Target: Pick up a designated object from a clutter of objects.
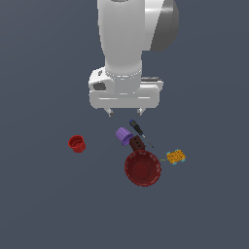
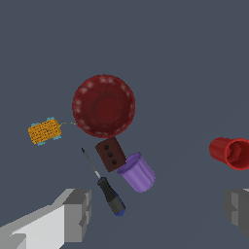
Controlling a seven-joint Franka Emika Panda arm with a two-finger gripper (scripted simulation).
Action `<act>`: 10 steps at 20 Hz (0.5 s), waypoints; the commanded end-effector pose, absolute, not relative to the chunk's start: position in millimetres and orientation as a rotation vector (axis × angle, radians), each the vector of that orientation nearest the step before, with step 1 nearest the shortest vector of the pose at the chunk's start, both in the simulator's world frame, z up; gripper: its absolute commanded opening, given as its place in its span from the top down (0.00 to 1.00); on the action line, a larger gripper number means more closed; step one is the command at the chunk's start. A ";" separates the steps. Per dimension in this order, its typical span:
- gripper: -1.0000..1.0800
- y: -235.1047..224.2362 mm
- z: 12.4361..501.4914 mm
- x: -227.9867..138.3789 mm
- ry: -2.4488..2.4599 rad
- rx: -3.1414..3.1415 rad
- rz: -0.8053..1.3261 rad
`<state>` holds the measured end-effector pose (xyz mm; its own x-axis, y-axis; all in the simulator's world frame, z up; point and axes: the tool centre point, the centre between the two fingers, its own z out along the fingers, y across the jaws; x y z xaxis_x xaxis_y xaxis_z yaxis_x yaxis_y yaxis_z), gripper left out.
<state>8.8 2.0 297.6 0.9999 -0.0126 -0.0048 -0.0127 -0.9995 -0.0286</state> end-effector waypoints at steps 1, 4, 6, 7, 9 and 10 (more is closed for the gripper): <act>0.04 2.0 297.6 8.8 0.020 -3.113 0.007; 0.04 6.8 297.4 9.0 0.019 -3.108 0.009; 0.04 15.0 297.3 9.1 0.019 -3.099 0.012; 0.04 19.9 297.3 9.1 0.018 -3.094 0.014; 0.04 26.4 297.4 9.0 0.018 -3.087 0.016; 0.04 27.9 297.5 9.0 0.019 -3.086 0.017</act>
<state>9.0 24.0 297.4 0.9999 -0.0111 -0.0101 -0.0116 -0.9986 -0.0513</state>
